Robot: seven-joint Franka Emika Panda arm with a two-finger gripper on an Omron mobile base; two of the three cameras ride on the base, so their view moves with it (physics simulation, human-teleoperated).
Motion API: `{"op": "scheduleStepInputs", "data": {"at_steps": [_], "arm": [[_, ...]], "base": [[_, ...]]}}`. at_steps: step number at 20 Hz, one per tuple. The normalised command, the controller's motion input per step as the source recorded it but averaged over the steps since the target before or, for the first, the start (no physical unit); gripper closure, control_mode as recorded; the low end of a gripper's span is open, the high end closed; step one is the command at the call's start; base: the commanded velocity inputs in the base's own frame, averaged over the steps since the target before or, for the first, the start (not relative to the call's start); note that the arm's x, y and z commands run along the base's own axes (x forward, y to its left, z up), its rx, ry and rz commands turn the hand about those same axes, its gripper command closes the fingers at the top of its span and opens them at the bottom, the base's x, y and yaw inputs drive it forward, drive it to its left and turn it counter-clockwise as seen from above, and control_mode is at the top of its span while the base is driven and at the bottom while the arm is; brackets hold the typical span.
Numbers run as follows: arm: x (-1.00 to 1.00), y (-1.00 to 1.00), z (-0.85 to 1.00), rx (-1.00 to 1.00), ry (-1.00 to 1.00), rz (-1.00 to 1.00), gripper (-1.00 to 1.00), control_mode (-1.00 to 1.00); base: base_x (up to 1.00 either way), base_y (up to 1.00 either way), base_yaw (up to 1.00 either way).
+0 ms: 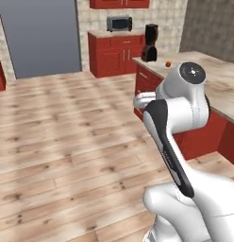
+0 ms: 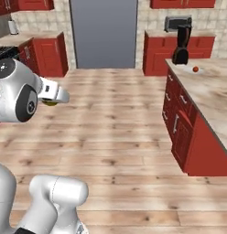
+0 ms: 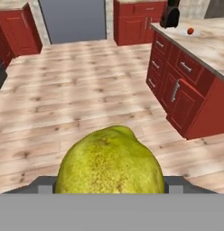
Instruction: Pick the pear and apple from the fridge and place them on the plate next to the blender to make a fruit smoothie.
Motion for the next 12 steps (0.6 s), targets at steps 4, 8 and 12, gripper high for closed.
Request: {"op": "scheduleStepInputs", "data": {"at_steps": [4, 8, 12], "arm": [[0.0, 0.0, 0.0, 0.0, 0.0, 0.0, 1.0, 1.0], [0.0, 0.0, 0.0, 0.0, 0.0, 0.0, 1.0, 1.0], [0.0, 0.0, 0.0, 0.0, 0.0, 0.0, 1.0, 1.0]], "base": [[1.0, 0.0, -0.38], [1.0, 0.0, -0.42], [1.0, 0.0, -0.48]]}}
